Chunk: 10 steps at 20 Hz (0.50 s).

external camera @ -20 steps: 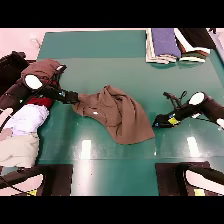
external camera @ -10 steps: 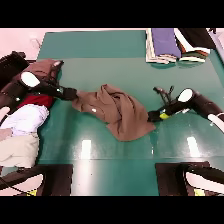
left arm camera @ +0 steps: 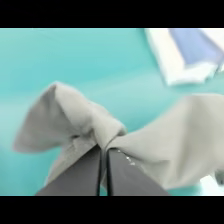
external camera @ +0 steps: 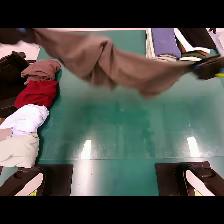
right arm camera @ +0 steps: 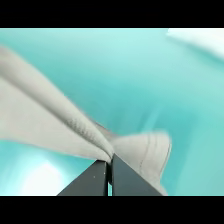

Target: Fold the shirts.

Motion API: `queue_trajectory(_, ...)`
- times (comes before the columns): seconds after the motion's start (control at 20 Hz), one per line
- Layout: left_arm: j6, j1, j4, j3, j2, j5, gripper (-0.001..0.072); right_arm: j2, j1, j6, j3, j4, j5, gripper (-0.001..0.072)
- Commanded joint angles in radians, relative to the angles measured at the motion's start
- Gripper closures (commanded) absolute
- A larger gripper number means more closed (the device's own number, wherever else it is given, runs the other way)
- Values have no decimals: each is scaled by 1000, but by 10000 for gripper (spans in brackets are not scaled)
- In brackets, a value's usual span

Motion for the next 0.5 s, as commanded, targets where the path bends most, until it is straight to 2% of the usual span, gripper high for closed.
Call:
queue_trajectory(0.0,3,5,2,159,126,-9,678,133,-68,2,162,-11,26,697)
queue_trajectory(0.2,30,5,0,290,191,-14,678,172,-193,2,317,-9,91,697)
queue_trajectory(0.45,17,5,-13,254,120,-92,677,61,-303,3,404,24,244,697)
